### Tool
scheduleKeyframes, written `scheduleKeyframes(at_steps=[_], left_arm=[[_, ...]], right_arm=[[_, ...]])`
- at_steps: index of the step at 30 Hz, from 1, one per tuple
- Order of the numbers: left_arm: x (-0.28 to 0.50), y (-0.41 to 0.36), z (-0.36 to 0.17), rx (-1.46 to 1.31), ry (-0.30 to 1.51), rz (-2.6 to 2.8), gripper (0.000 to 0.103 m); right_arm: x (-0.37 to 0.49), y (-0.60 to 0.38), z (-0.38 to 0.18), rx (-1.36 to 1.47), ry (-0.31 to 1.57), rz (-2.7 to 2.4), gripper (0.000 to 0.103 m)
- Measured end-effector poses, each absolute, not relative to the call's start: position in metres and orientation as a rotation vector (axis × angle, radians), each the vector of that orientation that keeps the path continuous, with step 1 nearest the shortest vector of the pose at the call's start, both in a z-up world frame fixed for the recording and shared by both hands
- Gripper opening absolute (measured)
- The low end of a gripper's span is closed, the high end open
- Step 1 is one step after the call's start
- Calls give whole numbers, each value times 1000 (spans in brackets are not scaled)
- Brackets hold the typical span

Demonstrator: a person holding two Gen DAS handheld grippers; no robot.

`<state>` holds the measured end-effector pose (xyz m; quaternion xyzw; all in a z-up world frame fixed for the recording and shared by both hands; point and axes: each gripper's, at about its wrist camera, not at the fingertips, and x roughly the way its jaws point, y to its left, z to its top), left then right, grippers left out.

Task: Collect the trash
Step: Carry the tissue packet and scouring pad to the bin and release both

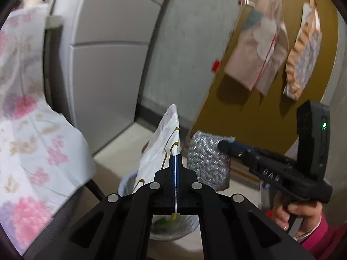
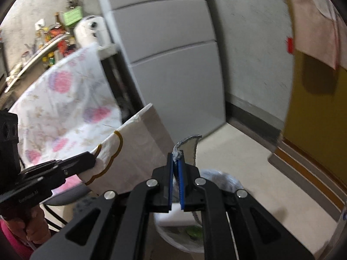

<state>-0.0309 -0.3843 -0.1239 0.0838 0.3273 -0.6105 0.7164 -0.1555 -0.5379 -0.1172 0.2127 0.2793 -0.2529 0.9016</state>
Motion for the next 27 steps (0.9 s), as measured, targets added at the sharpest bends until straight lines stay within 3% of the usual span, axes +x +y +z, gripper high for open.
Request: scheduleKeyframes(at_steps=[12, 13, 14, 15, 16, 17, 19, 27], left_arm=[[-43, -456, -195, 411, 870, -1281, 1], [-44, -461, -201, 436, 891, -1278, 5], [-44, -465, -205, 450, 908, -1268, 6], [-44, -466, -208, 455, 927, -1266, 7], [-43, -466, -210, 450, 943, -1272, 16], [-41, -462, -209, 435, 949, -1277, 30], [-36, -454, -201, 402, 933, -1283, 43], [-18, -408, -161, 282, 864, -1247, 53]], right_arm=[[-150, -572, -206, 588, 737, -584, 7], [-147, -575, -213, 614, 757, -571, 13], [-147, -577, -217, 638, 760, -564, 28], [-149, -578, -218, 662, 752, -555, 36], [-151, -579, -217, 673, 743, -553, 42], [-154, -579, -213, 677, 732, -559, 42], [-160, -581, -202, 673, 709, -573, 42], [-176, -565, -134, 608, 604, -601, 42]])
